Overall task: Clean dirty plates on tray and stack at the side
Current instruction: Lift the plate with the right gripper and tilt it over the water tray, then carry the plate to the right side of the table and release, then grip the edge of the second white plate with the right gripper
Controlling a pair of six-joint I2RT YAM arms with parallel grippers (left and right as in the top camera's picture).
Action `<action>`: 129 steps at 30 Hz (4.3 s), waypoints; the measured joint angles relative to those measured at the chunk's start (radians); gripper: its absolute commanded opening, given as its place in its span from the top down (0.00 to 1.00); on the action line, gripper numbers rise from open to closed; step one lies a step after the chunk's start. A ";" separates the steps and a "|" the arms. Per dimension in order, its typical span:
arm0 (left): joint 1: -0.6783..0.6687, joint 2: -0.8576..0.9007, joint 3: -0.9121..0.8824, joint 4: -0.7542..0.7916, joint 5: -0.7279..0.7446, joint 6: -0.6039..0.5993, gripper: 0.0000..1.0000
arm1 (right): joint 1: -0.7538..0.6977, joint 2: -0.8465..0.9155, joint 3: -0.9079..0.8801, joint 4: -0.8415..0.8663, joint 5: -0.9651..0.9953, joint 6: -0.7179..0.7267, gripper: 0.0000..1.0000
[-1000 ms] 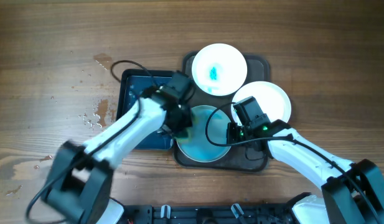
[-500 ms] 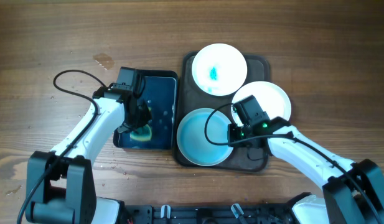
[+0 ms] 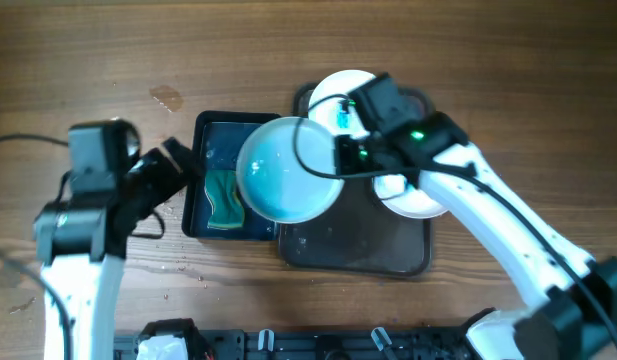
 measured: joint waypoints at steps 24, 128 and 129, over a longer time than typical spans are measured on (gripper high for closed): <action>0.052 -0.080 0.000 -0.003 0.011 0.000 0.00 | 0.633 0.113 0.047 0.508 1.410 -0.433 0.96; -0.216 0.255 0.010 -0.144 0.043 0.073 0.34 | -0.320 -0.473 -0.571 0.072 0.056 -0.025 0.72; -0.241 0.327 0.010 -0.132 0.015 0.057 0.37 | -0.321 -0.502 -0.550 0.064 0.052 -0.028 0.72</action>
